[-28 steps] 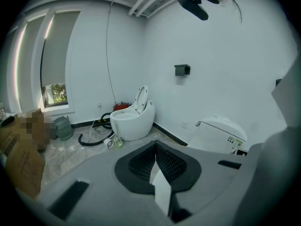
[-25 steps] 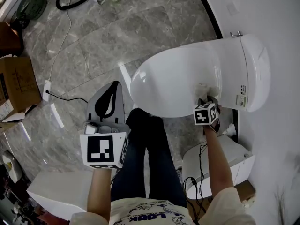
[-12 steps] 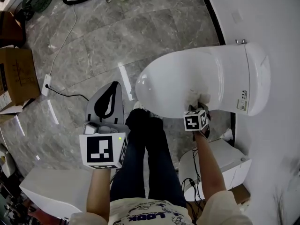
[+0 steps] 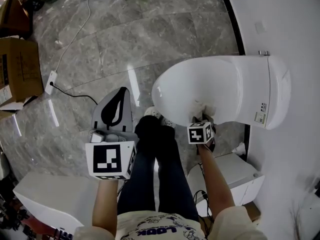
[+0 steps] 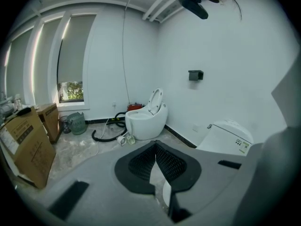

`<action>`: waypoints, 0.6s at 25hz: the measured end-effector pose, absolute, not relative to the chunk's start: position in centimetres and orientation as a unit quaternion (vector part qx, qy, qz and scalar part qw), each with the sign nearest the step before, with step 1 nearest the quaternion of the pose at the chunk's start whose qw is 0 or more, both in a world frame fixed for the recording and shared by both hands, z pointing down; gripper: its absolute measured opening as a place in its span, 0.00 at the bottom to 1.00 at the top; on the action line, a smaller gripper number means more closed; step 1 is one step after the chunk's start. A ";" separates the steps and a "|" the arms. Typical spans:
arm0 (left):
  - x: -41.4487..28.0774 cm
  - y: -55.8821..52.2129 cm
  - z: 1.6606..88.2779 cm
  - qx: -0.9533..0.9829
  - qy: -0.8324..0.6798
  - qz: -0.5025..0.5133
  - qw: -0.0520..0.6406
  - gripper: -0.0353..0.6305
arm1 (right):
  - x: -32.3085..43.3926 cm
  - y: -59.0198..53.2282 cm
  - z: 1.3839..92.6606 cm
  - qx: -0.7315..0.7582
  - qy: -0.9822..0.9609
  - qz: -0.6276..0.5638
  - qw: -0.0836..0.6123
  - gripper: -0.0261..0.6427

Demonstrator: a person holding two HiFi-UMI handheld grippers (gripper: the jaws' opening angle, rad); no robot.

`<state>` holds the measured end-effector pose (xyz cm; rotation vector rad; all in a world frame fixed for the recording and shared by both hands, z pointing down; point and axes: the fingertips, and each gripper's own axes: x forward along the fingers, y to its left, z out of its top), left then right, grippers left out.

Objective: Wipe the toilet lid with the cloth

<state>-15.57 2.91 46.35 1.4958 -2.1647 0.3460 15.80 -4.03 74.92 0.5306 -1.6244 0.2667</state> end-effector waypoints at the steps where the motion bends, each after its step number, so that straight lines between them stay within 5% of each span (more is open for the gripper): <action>1: -15.7 3.2 46.3 0.545 -0.793 0.125 0.242 0.07 | 15.4 -3.6 74.9 0.232 -0.716 0.119 0.648 0.21; 15: -17.8 5.7 46.2 0.524 -0.807 0.119 0.243 0.07 | 10.5 0.6 75.4 0.201 -0.732 0.136 0.637 0.21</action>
